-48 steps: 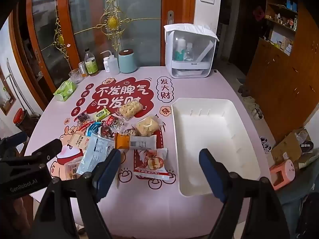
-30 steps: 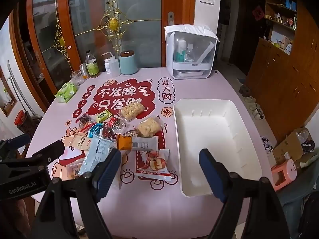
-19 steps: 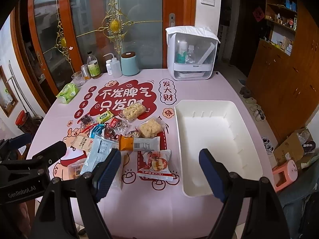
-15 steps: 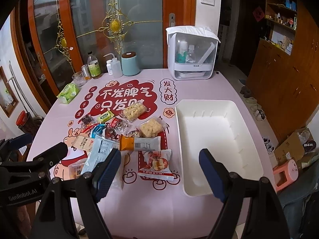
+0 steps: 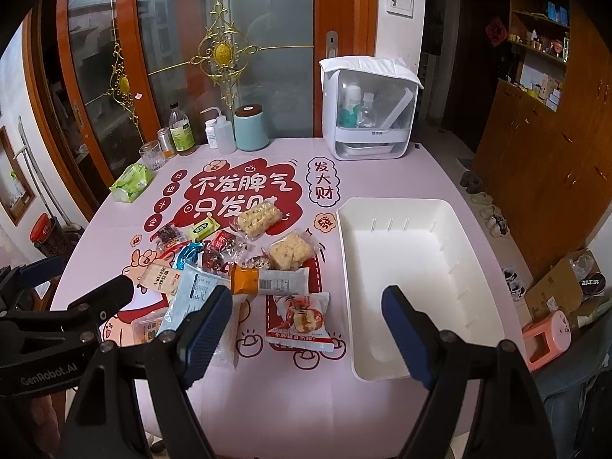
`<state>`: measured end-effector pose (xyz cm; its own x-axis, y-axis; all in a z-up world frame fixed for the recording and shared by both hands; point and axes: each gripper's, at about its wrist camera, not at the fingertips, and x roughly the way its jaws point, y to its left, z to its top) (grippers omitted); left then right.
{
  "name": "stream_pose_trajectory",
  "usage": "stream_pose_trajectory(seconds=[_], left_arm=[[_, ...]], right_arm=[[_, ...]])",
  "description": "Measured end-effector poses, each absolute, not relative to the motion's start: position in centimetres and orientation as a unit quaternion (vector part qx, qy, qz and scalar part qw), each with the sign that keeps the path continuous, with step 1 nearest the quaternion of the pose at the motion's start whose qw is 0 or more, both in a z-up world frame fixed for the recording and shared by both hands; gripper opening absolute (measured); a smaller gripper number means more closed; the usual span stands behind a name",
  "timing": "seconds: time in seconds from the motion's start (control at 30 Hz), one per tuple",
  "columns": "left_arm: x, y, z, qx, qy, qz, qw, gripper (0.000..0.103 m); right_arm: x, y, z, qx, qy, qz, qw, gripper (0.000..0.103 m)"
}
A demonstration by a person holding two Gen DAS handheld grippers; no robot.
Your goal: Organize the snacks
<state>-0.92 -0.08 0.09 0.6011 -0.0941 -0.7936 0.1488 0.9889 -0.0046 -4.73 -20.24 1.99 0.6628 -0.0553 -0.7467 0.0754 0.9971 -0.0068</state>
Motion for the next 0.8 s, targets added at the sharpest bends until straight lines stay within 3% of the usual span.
stream_pose_trajectory(seconds=[0.8], left_arm=[[-0.04, 0.49, -0.74, 0.034, 0.452, -0.074, 0.888, 0.102]], right_arm=[[-4.38, -20.06, 1.54, 0.009, 0.416, -0.05, 0.908, 0.081]])
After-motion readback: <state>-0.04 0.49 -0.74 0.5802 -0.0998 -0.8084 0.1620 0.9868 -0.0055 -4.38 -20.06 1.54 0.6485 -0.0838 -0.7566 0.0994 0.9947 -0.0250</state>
